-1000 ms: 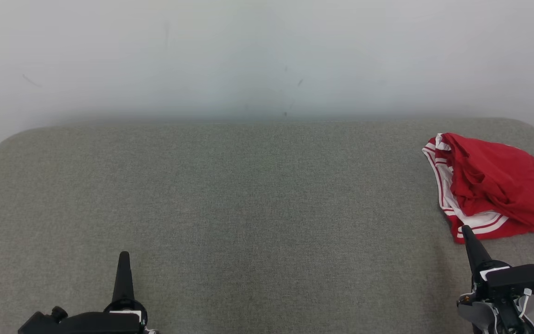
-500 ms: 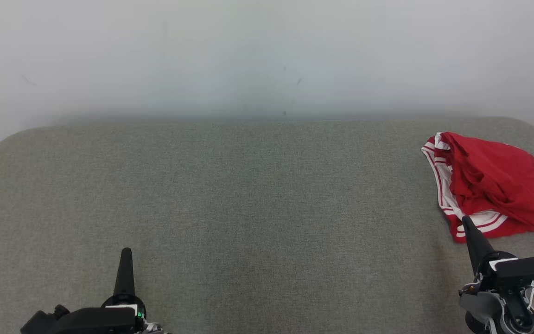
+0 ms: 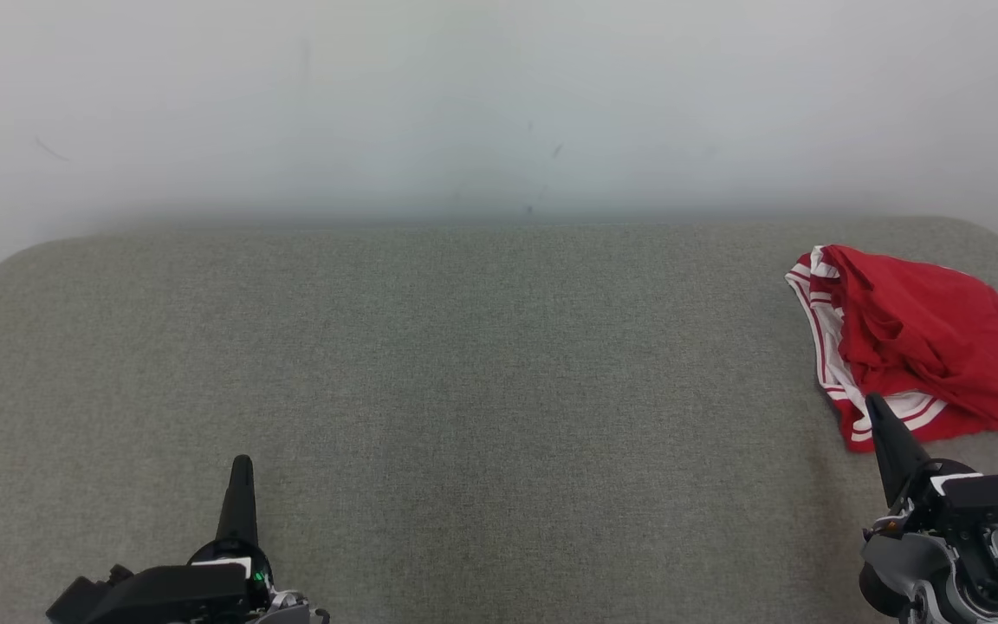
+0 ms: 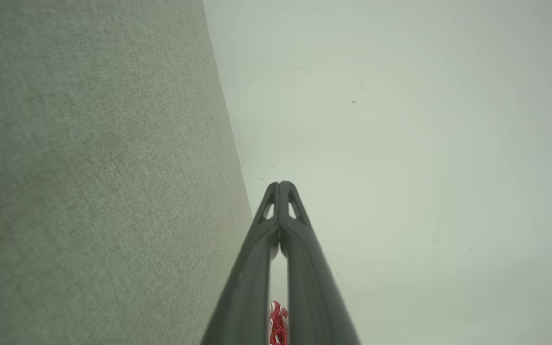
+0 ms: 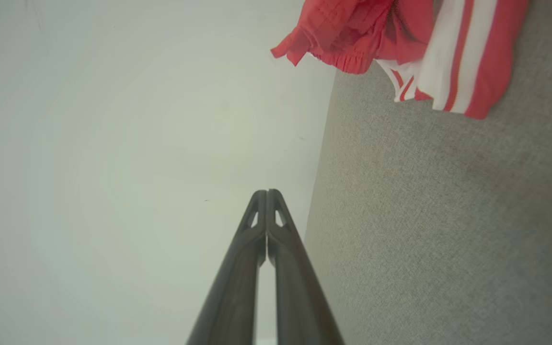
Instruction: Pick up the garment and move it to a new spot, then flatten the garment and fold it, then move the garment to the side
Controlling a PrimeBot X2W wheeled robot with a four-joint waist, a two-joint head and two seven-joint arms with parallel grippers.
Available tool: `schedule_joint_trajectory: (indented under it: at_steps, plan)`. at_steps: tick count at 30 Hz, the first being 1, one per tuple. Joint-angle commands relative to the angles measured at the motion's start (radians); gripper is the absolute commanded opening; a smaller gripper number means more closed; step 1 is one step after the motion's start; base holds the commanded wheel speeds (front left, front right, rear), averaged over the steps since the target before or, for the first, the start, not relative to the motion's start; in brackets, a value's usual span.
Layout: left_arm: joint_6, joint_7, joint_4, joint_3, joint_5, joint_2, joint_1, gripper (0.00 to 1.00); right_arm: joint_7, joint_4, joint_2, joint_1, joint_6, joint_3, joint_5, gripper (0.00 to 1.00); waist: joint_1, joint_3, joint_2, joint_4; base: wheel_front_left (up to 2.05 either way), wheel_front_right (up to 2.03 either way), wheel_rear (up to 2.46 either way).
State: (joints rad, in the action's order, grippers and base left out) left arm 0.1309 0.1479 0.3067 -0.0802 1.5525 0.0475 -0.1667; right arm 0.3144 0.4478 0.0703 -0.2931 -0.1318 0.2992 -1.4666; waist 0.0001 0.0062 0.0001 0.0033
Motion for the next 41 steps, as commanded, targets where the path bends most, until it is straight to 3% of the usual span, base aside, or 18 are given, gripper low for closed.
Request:
schedule_joint_trajectory:
  at_steps: [1, 12, 41]
  plan:
    - [0.000, -0.003, 0.000, 0.000, 0.021, 0.005, -0.017, 0.00, 0.006, 0.004, 0.007, -0.019, 0.002, 0.004, -0.023, 0.00, -0.0001, 0.000, -0.0001, 0.000, 0.00, 0.00, 0.00]
    - [0.000, -0.009, 0.007, -0.007, 0.095, 0.005, -0.025, 0.00, 0.036, 0.017, 0.009, -0.036, 0.002, 0.016, -0.091, 0.00, -0.0001, 0.002, -0.0001, -0.002, 0.00, 0.00, 0.00]
    - [0.000, -0.008, 0.006, -0.007, 0.092, 0.005, -0.025, 0.00, 0.030, 0.016, 0.011, -0.029, 0.002, 0.011, -0.092, 0.00, -0.0001, 0.002, -0.0001, -0.002, 0.00, 0.00, 0.00]
